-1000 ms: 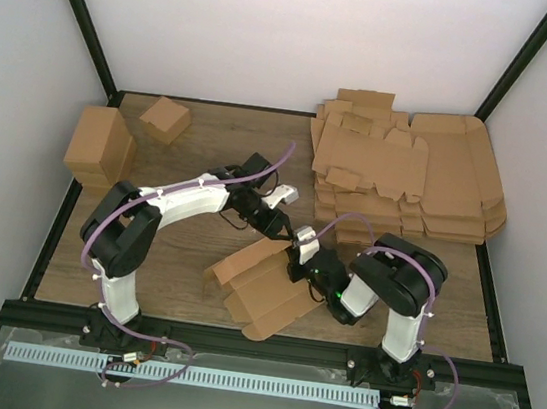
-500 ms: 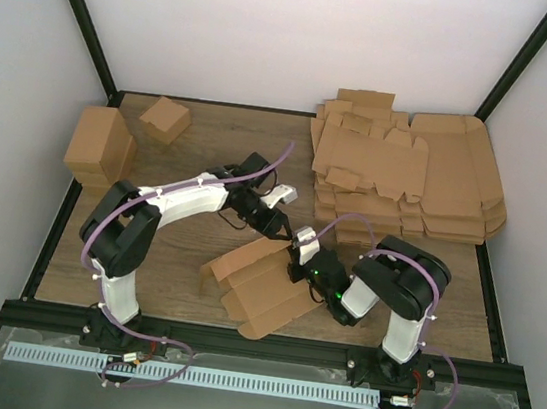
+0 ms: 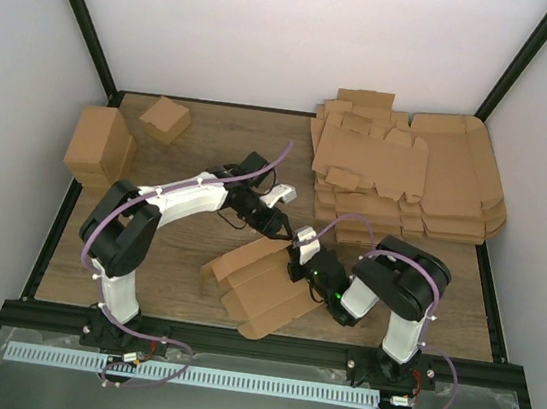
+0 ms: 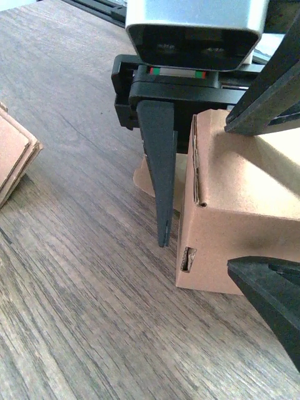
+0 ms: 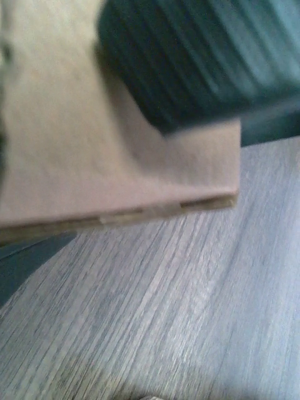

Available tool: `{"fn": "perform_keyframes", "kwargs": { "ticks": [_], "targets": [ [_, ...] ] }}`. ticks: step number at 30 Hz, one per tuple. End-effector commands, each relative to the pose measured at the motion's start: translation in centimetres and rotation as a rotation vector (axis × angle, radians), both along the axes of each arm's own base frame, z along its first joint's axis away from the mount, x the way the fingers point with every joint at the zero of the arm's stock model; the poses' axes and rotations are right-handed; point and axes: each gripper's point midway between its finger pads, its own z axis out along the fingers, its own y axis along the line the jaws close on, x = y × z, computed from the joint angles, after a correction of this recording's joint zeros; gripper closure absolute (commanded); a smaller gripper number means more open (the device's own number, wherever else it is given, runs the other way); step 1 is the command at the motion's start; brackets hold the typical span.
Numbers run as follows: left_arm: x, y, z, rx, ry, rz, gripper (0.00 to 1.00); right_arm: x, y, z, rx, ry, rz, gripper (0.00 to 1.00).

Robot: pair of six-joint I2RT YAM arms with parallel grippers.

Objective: Fold the paper box

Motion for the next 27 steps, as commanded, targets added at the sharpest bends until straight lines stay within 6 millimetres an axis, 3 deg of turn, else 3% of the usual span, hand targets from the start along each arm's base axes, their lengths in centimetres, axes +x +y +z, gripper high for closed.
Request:
{"fn": "perform_keyframes", "kwargs": {
  "ticks": [1, 5, 9, 12, 15, 17, 19, 21, 27],
  "targets": [
    [0.2, 0.4, 0.6, 0.002, -0.012, 0.017, 0.41, 0.9, 0.3, 2.3, 0.040, -0.071, -0.034, 0.80],
    [0.4, 0.4, 1.2, -0.009, -0.018, 0.028, 0.39, 0.9, 0.3, 2.9, 0.057, -0.079, -0.040, 0.79],
    [0.5, 0.4, 1.5, -0.018, -0.014, 0.031, 0.40, 1.1, 0.7, 3.2, 0.061, -0.087, -0.029, 0.87],
    [0.4, 0.4, 1.5, -0.020, -0.009, 0.032, 0.40, 1.1, 0.9, 3.5, 0.073, -0.089, -0.026, 0.87],
    [0.5, 0.5, 1.9, -0.023, -0.018, 0.037, 0.40, 1.1, 1.0, 3.5, 0.070, -0.082, -0.020, 0.98],
    [0.9, 0.7, 2.9, -0.025, -0.046, 0.053, 0.40, 1.2, 1.1, 3.4, 0.063, -0.071, -0.024, 0.99],
    [1.5, 0.9, 4.6, -0.027, -0.092, 0.079, 0.39, 1.3, 0.9, 3.4, 0.069, -0.058, -0.039, 0.99],
    [2.2, 1.4, 7.3, -0.022, -0.156, 0.114, 0.28, 1.5, 0.6, 3.4, 0.069, -0.037, -0.068, 0.99],
    [2.7, 4.4, 18.3, -0.063, -0.413, 0.243, 0.21, 2.3, -0.1, 3.6, 0.124, 0.077, -0.189, 0.99]
  ]
}}
